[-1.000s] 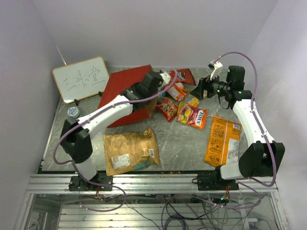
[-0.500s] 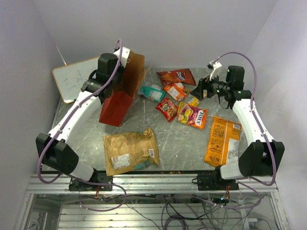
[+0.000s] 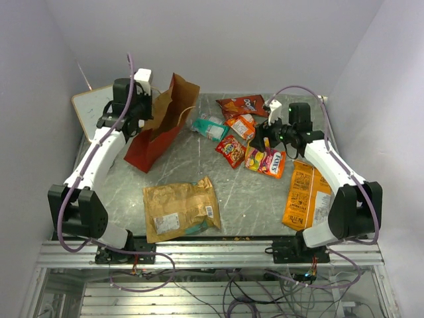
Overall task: Place the snacks into the paper bag
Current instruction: Pick up the snack from the center of the board.
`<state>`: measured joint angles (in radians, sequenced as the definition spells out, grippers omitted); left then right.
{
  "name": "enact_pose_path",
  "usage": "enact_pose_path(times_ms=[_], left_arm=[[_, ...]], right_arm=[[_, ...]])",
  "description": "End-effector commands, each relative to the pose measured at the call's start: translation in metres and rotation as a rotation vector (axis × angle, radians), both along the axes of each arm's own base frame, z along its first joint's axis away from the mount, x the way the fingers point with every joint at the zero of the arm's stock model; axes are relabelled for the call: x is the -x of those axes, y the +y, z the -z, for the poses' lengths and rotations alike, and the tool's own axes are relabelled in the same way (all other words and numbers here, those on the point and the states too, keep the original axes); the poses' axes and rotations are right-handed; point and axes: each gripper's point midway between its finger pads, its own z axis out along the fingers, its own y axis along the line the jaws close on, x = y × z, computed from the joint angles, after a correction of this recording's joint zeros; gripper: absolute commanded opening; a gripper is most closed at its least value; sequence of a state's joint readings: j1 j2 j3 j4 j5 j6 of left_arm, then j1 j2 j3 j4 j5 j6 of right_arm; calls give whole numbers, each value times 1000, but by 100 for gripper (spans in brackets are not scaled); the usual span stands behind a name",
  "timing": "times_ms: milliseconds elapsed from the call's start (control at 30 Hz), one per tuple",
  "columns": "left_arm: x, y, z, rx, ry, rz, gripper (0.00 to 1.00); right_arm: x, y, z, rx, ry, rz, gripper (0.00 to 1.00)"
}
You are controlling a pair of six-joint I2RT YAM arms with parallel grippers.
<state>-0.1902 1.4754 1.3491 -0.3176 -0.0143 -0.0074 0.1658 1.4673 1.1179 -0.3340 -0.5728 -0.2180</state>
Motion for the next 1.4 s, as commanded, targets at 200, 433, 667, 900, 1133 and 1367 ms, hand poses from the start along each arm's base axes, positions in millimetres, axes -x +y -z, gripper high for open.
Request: enact_pose_path(times_ms=[200,433,667,900,1133,1367], left_arm=[[6,-33,-38,218,-4,160,7],[11,-46,-14,315,55,177,7],[14,-50,-7,372,84,164,7],[15,-48,-10,353,65,167,7],[15,-47,-8,341,58,169,7],[16,-46,-12,336,45,169,7]], right_arm=[[-16,-66,12,186,-5,197,75],[16,-153,37,350,165,405,75],[57,-239,58,368,363,586,74],[110,-282,88,356,561,659,72],[147,-291,116,277,692,654,68],[150,-283,144,207,754,623,63]])
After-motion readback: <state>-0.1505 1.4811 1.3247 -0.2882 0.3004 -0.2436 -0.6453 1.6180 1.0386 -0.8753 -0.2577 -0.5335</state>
